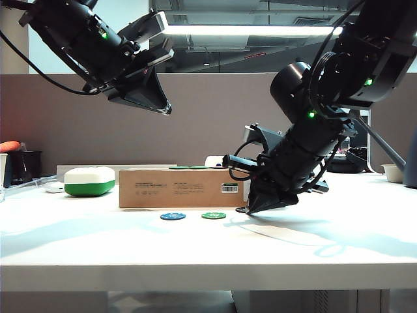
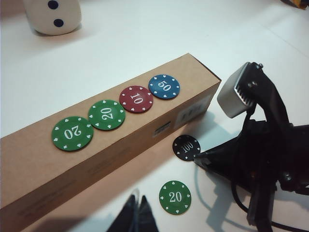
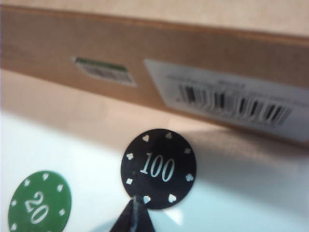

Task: Push the chip, whose value equals the sum of all the chip values on the rectangular box, forward next to the box.

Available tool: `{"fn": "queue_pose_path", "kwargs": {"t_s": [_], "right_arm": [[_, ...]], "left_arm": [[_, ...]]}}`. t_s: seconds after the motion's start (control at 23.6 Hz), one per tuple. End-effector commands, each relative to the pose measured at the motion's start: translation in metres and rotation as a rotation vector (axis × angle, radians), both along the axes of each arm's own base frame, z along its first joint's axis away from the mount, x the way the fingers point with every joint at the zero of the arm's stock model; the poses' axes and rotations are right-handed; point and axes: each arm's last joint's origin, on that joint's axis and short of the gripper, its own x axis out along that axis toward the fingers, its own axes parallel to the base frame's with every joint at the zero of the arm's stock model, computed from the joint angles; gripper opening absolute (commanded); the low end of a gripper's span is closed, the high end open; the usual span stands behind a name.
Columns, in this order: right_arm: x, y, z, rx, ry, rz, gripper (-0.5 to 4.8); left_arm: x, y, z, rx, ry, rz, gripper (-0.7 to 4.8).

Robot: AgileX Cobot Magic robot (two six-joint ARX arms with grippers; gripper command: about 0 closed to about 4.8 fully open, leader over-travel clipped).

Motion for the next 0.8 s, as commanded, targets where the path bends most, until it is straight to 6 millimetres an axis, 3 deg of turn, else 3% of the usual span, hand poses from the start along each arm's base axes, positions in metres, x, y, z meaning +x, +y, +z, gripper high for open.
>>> {"fn": "queue_pose_path", "kwargs": {"t_s": [0.04,0.51,0.8], "right_arm": [[-0.006,-0.004,-0.014,-0.059,0.082,-0.023,-0.05],[-0.003,-0.003,-0.019,-0.047,0.069,-0.021,-0.05],[-0.004,-0.001,0.002,0.008,0.071,0.032,-0.05]], "left_arm": [[0.001,0.0,0.003,-0.006,-0.016,-0.006,-0.05],[0.001,0.0,0.003,-0.006,-0.016,-0.005,-0.05],[0.001,0.0,0.003,-0.006,-0.016,-0.005,-0.05]]}}
